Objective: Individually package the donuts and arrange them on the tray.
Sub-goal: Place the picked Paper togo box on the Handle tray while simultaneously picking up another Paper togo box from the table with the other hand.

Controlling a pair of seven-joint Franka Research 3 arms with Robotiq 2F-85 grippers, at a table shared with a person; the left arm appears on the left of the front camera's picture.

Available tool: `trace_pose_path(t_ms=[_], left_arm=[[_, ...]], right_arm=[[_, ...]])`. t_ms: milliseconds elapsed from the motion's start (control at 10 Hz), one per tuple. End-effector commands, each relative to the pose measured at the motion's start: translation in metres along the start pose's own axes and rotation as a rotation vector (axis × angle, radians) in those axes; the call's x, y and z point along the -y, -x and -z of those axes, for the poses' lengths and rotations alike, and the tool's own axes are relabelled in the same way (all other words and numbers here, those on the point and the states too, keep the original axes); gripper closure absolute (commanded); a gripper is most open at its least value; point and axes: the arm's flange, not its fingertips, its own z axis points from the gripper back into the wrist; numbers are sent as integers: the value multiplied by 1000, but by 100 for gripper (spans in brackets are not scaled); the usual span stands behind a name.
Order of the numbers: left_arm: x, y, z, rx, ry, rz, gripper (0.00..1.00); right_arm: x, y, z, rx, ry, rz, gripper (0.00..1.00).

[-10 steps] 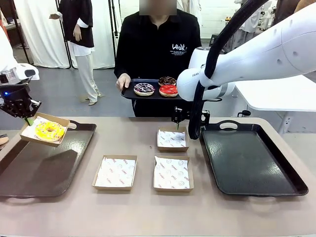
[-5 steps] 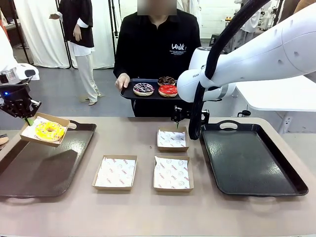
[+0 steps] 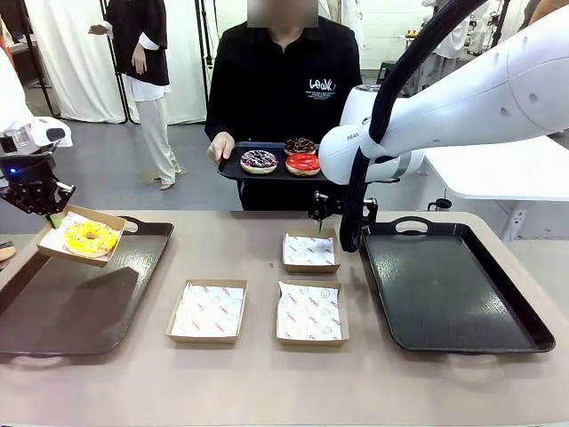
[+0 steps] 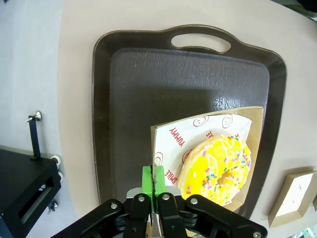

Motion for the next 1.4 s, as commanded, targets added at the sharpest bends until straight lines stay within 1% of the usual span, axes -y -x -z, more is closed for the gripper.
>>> trace_pose_path(t_ms=[0,400,600,1300], left_arm=[[-6,-17,13,10,3,18,99],[-12,-37,28,16,2,16,99],[-16,-44,37,-1,-1,12,99],[-16,-50,52,-36,-1,36,99]], right_arm=[[1,2,3,7,-4,-7,0],[3,2,7,5,-24,12,0],[3,1,12,-7,-26,17,0],[4,3,20,-10,-27,12,0]])
